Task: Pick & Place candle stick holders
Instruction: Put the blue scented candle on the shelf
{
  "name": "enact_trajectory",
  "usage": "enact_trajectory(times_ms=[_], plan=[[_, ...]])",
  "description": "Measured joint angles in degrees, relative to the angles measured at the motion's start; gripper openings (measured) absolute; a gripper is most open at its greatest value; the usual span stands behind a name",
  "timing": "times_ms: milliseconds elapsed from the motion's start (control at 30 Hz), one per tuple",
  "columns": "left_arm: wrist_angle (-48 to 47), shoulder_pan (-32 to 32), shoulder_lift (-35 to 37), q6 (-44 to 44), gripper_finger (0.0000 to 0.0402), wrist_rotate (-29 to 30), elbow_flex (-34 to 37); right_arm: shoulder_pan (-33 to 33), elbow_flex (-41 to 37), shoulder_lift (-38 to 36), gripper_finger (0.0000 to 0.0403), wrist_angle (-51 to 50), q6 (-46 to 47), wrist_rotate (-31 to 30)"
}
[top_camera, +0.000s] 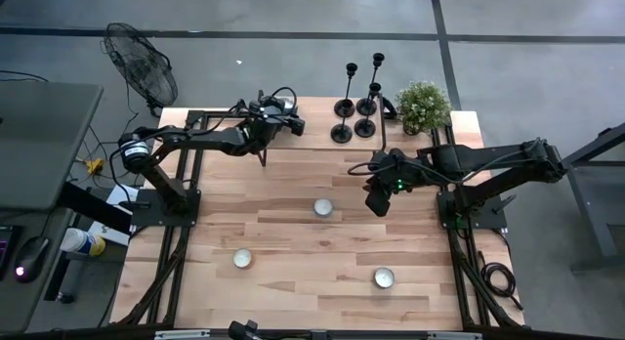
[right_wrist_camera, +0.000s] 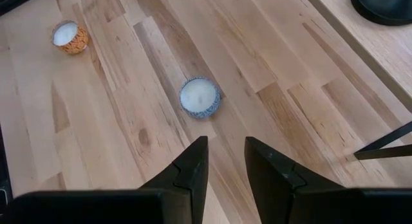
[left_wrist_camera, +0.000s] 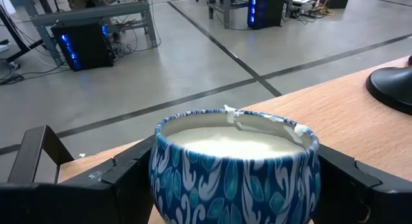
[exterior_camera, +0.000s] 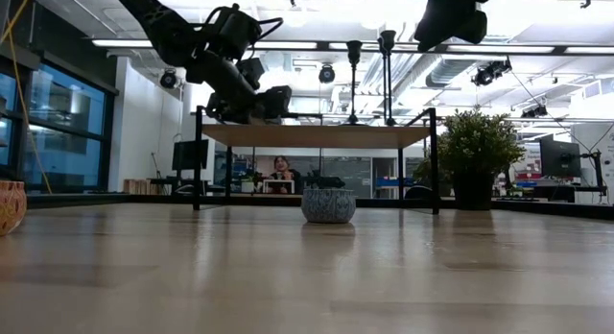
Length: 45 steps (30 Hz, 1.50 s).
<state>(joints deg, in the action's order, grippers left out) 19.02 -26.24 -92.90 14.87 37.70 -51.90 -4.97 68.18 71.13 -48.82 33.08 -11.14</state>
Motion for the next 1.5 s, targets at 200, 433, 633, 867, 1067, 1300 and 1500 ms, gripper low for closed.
enact_trajectory(times_ms=[200, 433, 633, 867, 1067, 1300, 1500], plan=[[0.03, 0.00, 0.00, 0.00, 0.0306, -0.12, 0.00, -0.02, 0.00, 0.00, 0.0094, 0.00, 0.11, 0.42], [-0.62, 0.00, 0.00, -0.01, 0.0306, -0.24, 0.00, -0.02, 0.00, 0.00, 0.0094, 0.00, 0.12, 0.42], [-2.54, 0.00, 0.00, -0.07, 0.0306, -0.32, 0.00, -0.01, -0.02, 0.00, 0.0094, 0.00, 0.11, 0.42], [-2.64, 0.00, 0.00, -0.07, 0.0306, -0.33, 0.00, -0.01, -0.03, -0.02, 0.0094, 0.00, 0.07, 0.64], [-2.64, 0.00, 0.00, -0.40, 0.0306, -1.42, 0.00, 0.00, -0.09, 0.00, 0.0094, 0.00, 0.02, 0.64], [-2.55, 0.00, 0.00, -0.66, 0.0306, -2.96, 0.00, 0.00, -0.09, 0.00, 0.0094, 0.00, 0.00, 0.64], [-2.45, 0.00, 0.00, -0.66, 0.0334, -2.95, 0.00, -0.01, -0.09, 0.00, 0.0094, 0.00, 0.09, 1.20]])
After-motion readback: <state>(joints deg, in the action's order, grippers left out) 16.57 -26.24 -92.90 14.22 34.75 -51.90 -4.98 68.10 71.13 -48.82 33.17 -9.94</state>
